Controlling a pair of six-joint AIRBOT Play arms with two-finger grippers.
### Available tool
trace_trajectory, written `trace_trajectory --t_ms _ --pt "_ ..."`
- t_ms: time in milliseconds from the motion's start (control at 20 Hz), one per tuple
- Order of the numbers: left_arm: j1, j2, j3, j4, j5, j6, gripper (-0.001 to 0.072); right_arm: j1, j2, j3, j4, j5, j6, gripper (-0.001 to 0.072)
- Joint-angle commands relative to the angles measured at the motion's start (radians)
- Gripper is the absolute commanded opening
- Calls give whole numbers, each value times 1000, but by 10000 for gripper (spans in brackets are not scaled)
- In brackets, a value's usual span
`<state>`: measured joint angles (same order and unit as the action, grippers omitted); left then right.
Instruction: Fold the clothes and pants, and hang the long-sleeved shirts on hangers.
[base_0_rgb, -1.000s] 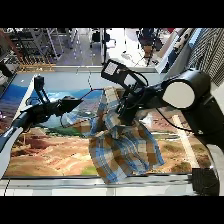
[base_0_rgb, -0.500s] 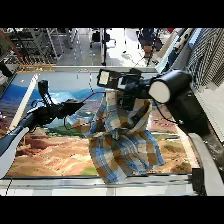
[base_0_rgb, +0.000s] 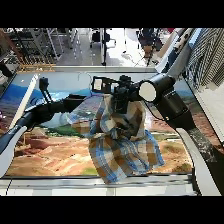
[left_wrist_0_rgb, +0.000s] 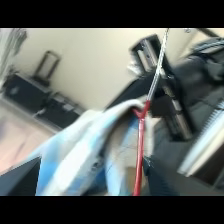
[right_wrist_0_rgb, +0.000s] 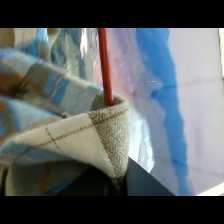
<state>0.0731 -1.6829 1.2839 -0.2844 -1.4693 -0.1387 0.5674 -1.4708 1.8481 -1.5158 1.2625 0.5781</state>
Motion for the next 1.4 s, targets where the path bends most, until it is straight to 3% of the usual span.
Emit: trace_trajectory --t_ms 0,100,150,300,400,450,550,650,750,1050,1150,1250,1300,1350 --pt "86 23 116 148 122 -114 720 0 -2 1 -8 119 8 28" --pt "137 62 224 286 161 -176 720 0 -2 1 -31 117 43 27" --pt "151 84 267 356 177 -249 720 0 -2 1 -50 102 100 27" --pt "155 179 312 693 190 -655 703 -9 -2 1 -198 18 409 27" --pt "109 221 291 989 168 -1088 585 -26 0 1 -270 -34 561 27" --pt "70 234 251 1053 171 -1198 586 -34 3 1 -293 -44 609 27" --pt "-25 237 140 975 222 -1202 586 -47 11 5 -324 -48 696 28" --pt "-142 231 6 860 350 -1189 590 -47 23 6 -323 -53 717 28" --pt "-242 221 -97 764 521 -1177 720 -47 36 11 -322 -55 716 28" --pt "-328 105 -121 569 800 -1178 700 -47 86 11 -301 -50 716 28" --pt "-327 56 -92 507 828 -1169 529 -45 98 11 -261 -50 716 28" --pt "-327 15 -27 416 832 -1040 149 -43 104 11 -201 -39 716 28" --pt "-325 6 5 334 843 -946 12 -43 103 11 -171 -20 715 28" --pt "-319 5 32 265 864 -873 15 -43 103 11 -147 3 715 28"
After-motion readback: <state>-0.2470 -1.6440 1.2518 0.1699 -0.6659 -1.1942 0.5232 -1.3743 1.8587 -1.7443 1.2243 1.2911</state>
